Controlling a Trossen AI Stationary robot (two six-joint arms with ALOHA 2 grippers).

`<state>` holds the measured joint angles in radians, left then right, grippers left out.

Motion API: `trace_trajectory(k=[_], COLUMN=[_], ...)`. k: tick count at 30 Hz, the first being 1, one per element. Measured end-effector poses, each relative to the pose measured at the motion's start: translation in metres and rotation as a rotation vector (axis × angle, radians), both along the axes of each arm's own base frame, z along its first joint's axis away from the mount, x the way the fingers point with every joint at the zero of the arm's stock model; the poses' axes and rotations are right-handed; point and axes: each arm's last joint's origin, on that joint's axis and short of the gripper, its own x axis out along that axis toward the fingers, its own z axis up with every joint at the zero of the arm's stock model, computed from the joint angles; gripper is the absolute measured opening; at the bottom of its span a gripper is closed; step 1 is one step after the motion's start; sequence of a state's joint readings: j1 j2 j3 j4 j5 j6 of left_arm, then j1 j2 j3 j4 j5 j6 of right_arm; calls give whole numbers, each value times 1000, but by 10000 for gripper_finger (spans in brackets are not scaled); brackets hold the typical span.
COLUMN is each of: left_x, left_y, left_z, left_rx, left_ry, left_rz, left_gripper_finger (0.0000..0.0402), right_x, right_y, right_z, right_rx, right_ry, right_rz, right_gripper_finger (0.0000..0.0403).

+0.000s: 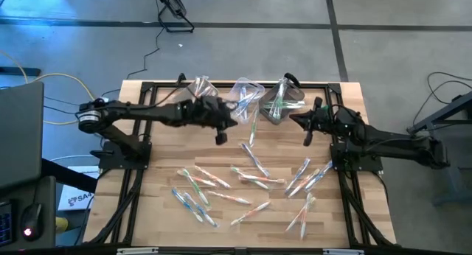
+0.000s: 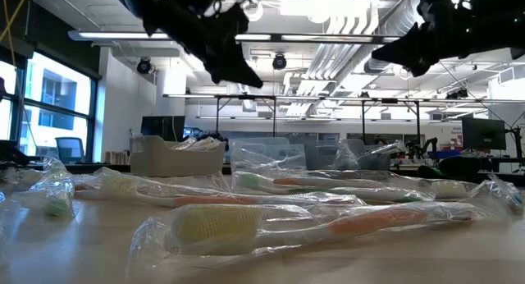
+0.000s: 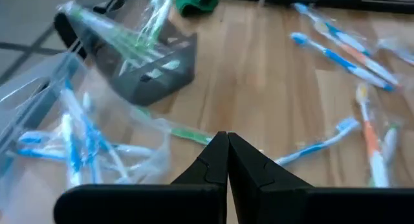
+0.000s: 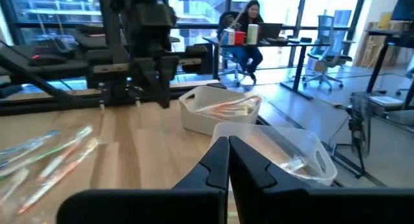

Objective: Pick & Place Toothbrushes
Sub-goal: Put the blue toothbrush into the transparent bin

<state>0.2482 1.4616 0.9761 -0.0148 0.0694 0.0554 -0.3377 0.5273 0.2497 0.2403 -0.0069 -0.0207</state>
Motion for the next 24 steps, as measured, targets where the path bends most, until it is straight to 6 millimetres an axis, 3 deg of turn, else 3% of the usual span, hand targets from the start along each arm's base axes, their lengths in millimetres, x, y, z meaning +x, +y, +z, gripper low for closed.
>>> trace_trajectory(k=[5, 11, 24], left_x=[5, 28, 34], left_y=[11, -7, -23], left_z=[-3, -27, -29], left_rx=[51, 96, 64], left_ry=[-29, -11, -32], left_rz=[28, 33, -56], left_gripper_finger=[0, 0, 0], right_x=[2, -1, -19], right_y=[-6, -16, -19], right_z=[-2, -2, 2], right_rx=[-43, -49, 33], right_ry=[22, 25, -16], right_rz=[35, 32, 57], right_gripper_finger=[2, 2, 2])
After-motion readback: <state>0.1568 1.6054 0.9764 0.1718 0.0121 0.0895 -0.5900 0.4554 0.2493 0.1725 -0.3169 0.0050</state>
